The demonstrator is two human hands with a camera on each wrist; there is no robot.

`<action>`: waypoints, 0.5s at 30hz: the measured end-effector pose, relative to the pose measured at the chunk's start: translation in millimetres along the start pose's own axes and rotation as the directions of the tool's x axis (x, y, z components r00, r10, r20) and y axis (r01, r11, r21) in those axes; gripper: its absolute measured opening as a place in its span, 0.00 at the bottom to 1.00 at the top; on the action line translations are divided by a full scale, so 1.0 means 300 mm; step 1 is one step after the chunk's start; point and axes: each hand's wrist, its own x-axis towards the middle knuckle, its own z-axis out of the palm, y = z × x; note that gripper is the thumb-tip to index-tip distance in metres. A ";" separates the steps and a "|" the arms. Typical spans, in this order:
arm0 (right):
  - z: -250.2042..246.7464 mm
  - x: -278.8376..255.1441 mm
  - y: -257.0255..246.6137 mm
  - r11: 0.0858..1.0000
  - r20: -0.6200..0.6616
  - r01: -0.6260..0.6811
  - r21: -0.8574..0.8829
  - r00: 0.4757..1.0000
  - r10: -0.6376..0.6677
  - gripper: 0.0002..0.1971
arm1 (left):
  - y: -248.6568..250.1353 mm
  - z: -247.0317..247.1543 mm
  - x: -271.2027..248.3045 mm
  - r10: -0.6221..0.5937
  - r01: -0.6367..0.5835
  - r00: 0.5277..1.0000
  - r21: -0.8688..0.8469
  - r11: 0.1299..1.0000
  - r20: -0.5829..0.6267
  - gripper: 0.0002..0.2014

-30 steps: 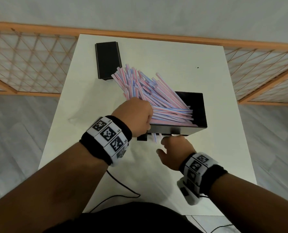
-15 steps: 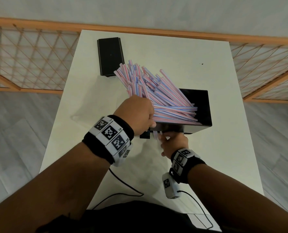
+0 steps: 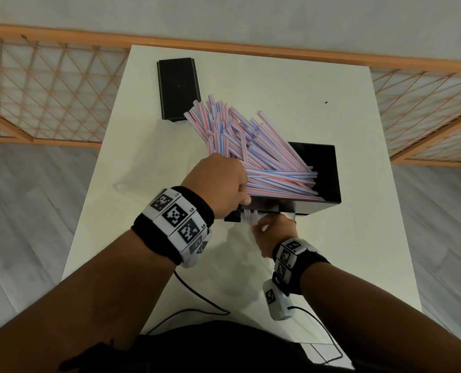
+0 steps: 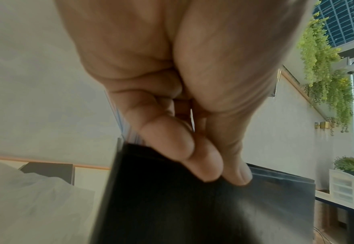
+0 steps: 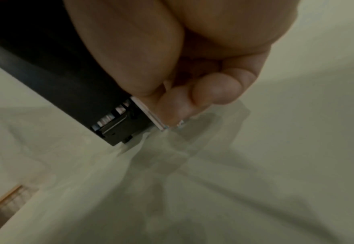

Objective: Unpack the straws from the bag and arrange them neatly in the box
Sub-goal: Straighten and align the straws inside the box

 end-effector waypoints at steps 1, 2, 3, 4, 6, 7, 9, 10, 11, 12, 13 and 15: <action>-0.003 0.002 0.005 0.999 0.010 0.001 -0.033 1.000 0.000 0.11 | -0.001 0.000 0.000 0.002 -0.002 1.000 0.001 1.000 -0.002 0.11; -0.005 0.002 0.006 0.999 0.000 -0.002 -0.032 1.000 0.002 0.13 | -0.004 0.000 -0.001 0.005 -0.005 1.000 -0.001 1.000 -0.004 0.11; -0.008 0.003 0.002 1.000 -0.014 -0.009 0.005 1.000 0.009 0.13 | -0.005 0.000 -0.002 0.007 -0.007 1.000 -0.003 1.000 -0.006 0.11; -0.012 0.003 -0.008 0.996 -0.037 -0.016 0.091 0.999 0.020 0.14 | -0.005 0.001 -0.002 0.009 -0.009 1.000 -0.002 1.000 -0.007 0.12; -0.007 0.007 -0.024 0.967 -0.044 -0.058 0.248 0.996 0.071 0.12 | -0.004 0.001 -0.003 0.014 -0.014 1.000 0.007 1.000 -0.008 0.12; -0.006 0.006 -0.025 0.965 -0.025 -0.066 0.253 0.997 0.074 0.11 | -0.005 0.001 -0.002 0.017 -0.016 1.000 0.011 1.000 -0.009 0.12; -0.006 0.003 -0.009 0.983 0.034 -0.066 0.173 0.998 0.061 0.10 | -0.006 0.001 0.000 0.016 -0.016 1.000 0.010 1.000 -0.007 0.12; -0.010 -0.001 0.002 0.990 0.059 -0.069 0.126 0.996 0.062 0.10 | -0.006 0.002 0.001 0.017 -0.017 1.000 0.007 1.000 -0.007 0.12; -0.014 0.001 0.016 0.995 0.086 -0.062 0.074 0.995 0.056 0.10 | -0.006 0.002 0.001 0.020 -0.020 1.000 0.006 1.000 -0.009 0.12; -0.018 0.004 0.027 0.999 0.110 -0.045 0.017 0.993 0.043 0.10 | -0.008 0.003 0.002 0.023 -0.023 1.000 0.006 1.000 -0.012 0.12; -0.025 0.002 0.026 0.999 0.112 -0.021 -0.039 0.993 0.025 0.11 | -0.008 0.004 0.002 0.024 -0.024 1.000 0.008 1.000 -0.013 0.12; -0.046 -0.011 0.002 0.994 0.042 0.045 -0.097 0.998 -0.041 0.15 | -0.010 0.005 0.003 0.029 -0.028 0.999 0.011 1.000 -0.018 0.12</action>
